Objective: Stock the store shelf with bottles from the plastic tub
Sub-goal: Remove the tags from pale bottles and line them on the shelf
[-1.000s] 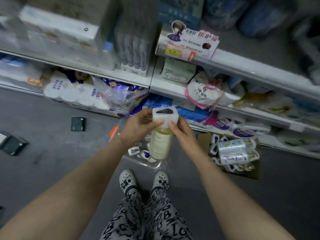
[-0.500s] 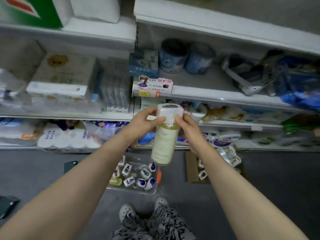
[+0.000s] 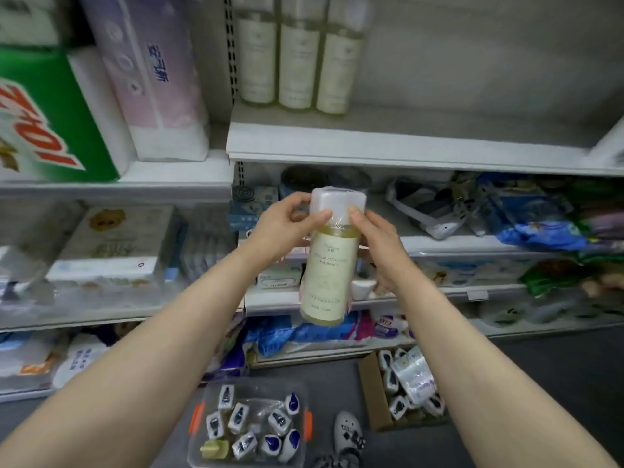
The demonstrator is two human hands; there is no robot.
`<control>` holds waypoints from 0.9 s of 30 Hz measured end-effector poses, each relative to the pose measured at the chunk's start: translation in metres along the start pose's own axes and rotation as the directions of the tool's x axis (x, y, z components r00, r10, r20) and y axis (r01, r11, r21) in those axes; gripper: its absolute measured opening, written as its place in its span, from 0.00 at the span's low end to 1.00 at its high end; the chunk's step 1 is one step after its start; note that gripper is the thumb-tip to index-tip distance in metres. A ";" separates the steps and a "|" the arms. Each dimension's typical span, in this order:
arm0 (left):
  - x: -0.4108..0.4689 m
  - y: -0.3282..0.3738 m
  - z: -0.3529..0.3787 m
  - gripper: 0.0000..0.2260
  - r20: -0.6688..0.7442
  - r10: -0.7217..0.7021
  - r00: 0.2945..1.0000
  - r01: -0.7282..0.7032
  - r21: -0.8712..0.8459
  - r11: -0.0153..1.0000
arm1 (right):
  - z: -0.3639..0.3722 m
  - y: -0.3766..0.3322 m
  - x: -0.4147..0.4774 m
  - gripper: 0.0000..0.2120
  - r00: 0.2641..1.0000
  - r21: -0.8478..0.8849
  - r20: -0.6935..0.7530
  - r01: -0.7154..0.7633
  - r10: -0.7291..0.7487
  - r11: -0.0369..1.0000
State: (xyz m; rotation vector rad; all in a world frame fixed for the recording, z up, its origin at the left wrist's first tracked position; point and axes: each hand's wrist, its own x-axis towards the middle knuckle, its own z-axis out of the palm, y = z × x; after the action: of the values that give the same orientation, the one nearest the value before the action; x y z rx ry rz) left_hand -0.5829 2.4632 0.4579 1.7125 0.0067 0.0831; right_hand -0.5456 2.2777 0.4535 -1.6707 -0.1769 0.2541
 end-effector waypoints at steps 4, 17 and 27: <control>0.025 0.031 0.011 0.14 -0.022 0.022 1.000 -0.023 -0.055 0.998 | -0.021 -0.024 0.023 0.15 0.999 0.020 0.008 0.051 -0.051 0.999; 0.108 0.130 0.040 0.11 -0.203 0.156 0.967 -0.159 0.006 0.987 | -0.083 -0.126 0.098 0.17 0.981 0.036 0.071 0.179 -0.181 0.983; 0.151 0.177 0.055 0.14 -0.263 0.272 0.926 -0.275 0.025 0.961 | -0.112 -0.174 0.139 0.20 0.963 0.039 0.073 0.258 -0.261 0.965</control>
State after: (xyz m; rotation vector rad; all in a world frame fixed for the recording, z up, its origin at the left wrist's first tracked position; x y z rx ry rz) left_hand -0.4373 2.3920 0.6325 1.6696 -0.0358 0.5190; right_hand -0.3760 2.2276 0.6292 -1.5895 -0.4451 0.1223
